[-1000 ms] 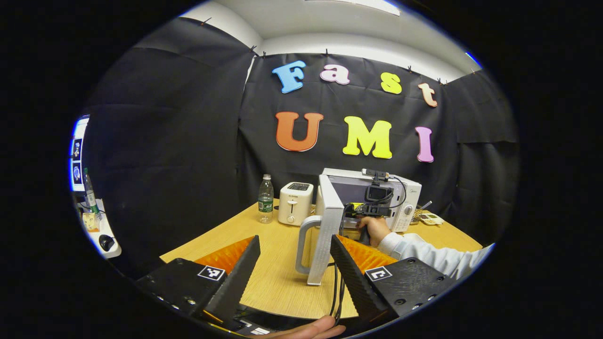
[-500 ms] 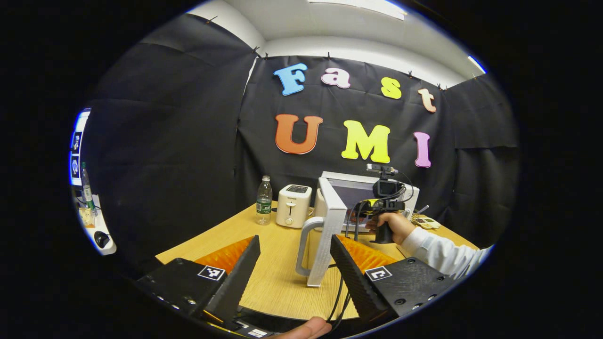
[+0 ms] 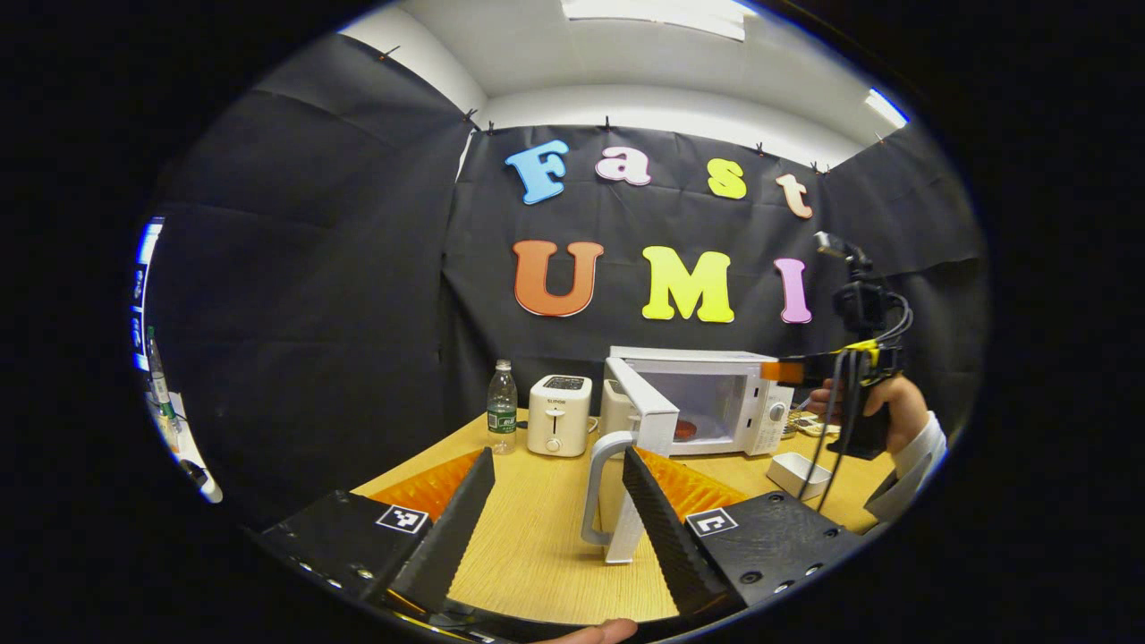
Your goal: Open the microwave oven with the left hand, put the food in, and close the microwave oven.
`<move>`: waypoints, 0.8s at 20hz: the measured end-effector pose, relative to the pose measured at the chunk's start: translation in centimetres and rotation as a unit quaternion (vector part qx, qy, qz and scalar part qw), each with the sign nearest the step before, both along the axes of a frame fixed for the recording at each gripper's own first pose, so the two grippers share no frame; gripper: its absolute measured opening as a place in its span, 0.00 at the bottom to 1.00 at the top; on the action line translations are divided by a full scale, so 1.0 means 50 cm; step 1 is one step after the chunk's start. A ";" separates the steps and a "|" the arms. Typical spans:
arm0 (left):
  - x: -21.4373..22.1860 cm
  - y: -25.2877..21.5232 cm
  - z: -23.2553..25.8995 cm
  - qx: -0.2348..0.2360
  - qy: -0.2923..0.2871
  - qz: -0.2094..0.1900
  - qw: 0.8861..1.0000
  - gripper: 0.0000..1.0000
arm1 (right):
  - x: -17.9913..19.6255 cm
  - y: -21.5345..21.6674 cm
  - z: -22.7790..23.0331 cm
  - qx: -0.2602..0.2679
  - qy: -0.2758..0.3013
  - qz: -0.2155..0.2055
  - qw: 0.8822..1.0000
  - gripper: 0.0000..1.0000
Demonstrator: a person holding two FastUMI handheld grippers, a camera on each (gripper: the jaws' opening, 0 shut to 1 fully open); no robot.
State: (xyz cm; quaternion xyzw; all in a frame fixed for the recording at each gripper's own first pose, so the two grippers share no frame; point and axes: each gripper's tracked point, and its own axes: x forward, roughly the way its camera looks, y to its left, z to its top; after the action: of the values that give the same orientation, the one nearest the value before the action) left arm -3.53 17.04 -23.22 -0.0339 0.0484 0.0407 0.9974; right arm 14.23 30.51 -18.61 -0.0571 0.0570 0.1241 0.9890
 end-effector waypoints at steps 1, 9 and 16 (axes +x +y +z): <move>0.011 0.011 0.002 0.006 -0.008 0.001 1.000 0.87 | -0.042 -0.031 0.037 -0.005 -0.029 -0.003 1.000 0.79; 0.070 0.022 -0.019 0.027 -0.016 -0.002 0.999 0.00 | -0.328 -0.184 0.157 0.004 -0.119 0.020 0.993 0.91; 0.147 0.018 -0.077 0.003 0.008 -0.040 0.999 0.00 | -0.415 -0.317 0.194 0.009 -0.125 0.003 0.992 0.93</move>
State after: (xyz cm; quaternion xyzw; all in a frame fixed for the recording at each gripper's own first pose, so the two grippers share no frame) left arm 3.80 17.93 -27.10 -0.0285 0.0573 0.0015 0.9979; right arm -6.50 14.64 -8.93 -0.0639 -0.0680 0.1198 0.9884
